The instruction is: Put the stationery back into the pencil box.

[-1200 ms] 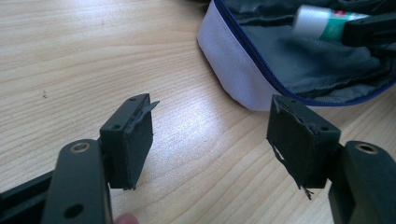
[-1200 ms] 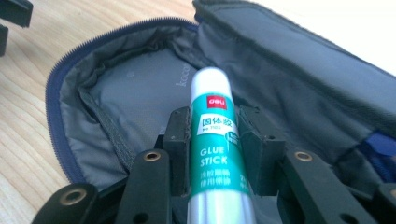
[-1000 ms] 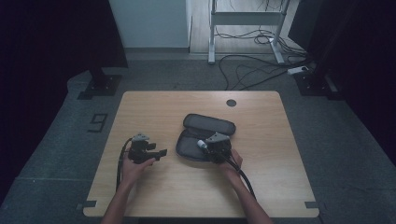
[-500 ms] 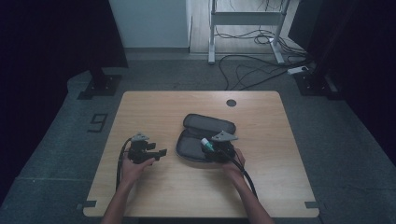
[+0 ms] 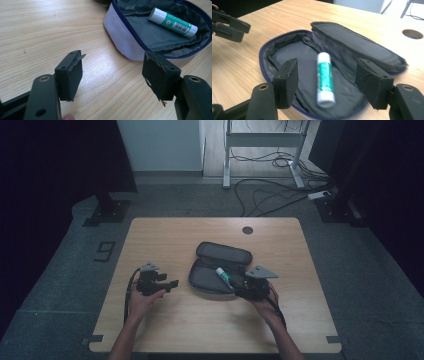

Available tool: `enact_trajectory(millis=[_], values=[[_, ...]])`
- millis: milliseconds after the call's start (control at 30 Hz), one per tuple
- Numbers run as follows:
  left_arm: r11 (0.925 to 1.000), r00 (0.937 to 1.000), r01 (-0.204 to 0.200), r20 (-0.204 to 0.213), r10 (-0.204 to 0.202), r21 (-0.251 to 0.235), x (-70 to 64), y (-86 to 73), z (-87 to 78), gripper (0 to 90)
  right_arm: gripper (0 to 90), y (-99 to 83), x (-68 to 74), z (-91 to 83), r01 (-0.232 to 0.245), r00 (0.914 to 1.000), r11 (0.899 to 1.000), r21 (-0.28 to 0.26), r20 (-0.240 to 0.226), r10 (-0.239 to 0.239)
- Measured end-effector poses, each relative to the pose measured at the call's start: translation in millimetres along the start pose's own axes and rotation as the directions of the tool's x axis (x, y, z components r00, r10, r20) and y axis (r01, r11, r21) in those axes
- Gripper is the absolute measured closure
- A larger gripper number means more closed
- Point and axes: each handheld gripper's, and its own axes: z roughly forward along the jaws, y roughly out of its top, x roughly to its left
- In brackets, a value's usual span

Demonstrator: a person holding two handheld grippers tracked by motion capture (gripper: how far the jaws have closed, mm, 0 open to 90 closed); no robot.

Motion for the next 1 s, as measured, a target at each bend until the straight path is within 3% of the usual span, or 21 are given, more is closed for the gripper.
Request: enact_trajectory(millis=[67,300,433,567,833,1000], values=[[0.9997,0.9997,0.023,0.013,-0.023,-0.012,1.4,-1.1,-0.7,32.6,34.1,-3.0,-7.2,-8.0,-0.013,0.9998,1.000,-0.006,0.015,0.013],[0.9993,0.9993,0.036,0.008,-0.036,-0.008,4.3,-2.4,-0.4,32.7,33.9,-29.2,-32.5,-33.0,-0.050,0.9964,0.999,0.021,0.070,0.048],[0.9993,0.9993,0.036,0.007,-0.036,-0.009,4.0,-2.3,-0.6,32.6,34.1,-50.4,-53.5,-43.6,-0.112,0.9881,0.993,0.041,0.111,0.107],[0.9993,0.9993,0.036,0.009,-0.036,-0.006,3.8,-3.1,0.1,32.6,33.8,-62.3,-65.8,-45.2,-0.135,0.9816,0.988,0.069,0.145,0.124],[0.9992,0.9992,0.039,0.009,-0.039,-0.005,5.7,-3.9,0.2,32.6,33.1,-70.6,-74.4,-39.0,-0.152,0.9735,0.981,0.120,0.190,0.128],[0.9995,0.9995,0.031,0.009,-0.031,-0.004,4.5,-3.5,0.0,32.7,32.4,-72.1,-74.6,-36.8,-0.143,0.9728,0.979,0.143,0.203,0.113]])
